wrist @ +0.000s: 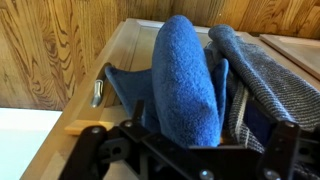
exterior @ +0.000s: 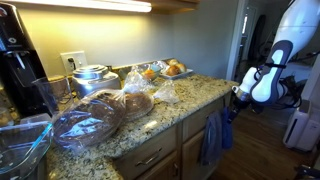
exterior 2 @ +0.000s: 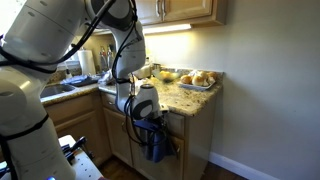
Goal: Unhang one blue cloth from the hook on the bottom right drawer and place it on the countertop
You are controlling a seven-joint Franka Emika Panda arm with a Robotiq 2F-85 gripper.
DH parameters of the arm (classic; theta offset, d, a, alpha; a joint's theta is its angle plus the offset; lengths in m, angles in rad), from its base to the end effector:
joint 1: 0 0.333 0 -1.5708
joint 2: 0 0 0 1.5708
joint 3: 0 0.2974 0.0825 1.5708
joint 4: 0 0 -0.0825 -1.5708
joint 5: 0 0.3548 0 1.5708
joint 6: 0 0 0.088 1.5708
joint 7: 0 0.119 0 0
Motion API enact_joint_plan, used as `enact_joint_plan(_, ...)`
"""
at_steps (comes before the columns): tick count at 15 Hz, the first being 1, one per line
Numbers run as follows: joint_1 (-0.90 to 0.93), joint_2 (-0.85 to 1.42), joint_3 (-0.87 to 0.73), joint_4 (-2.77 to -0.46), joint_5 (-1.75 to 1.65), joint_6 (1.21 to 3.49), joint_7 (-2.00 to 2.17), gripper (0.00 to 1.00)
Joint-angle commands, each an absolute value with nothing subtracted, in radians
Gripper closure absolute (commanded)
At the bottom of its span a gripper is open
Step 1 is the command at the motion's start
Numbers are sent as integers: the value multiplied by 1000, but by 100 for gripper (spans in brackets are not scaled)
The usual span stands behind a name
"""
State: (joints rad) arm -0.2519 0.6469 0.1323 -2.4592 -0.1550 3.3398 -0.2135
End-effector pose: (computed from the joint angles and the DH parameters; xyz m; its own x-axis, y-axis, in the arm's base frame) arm 0.4537 -0.0290 0.0776 0.9452 0.2025 0.2563 0.2143 -0.9766 -0.0186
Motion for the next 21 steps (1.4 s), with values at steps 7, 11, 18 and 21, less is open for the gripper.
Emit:
enact_joint_plan(7,-309,736,138,-2408,-255,3443,-208,59)
enact_joint_plan(11,-280,712,121,-2424,-239,3412,-196,85)
enact_joint_plan(18,-296,647,145,-2484,-255,3382,-196,91)
enact_joint_plan(21,-292,615,140,-2511,-255,3376,-195,91)
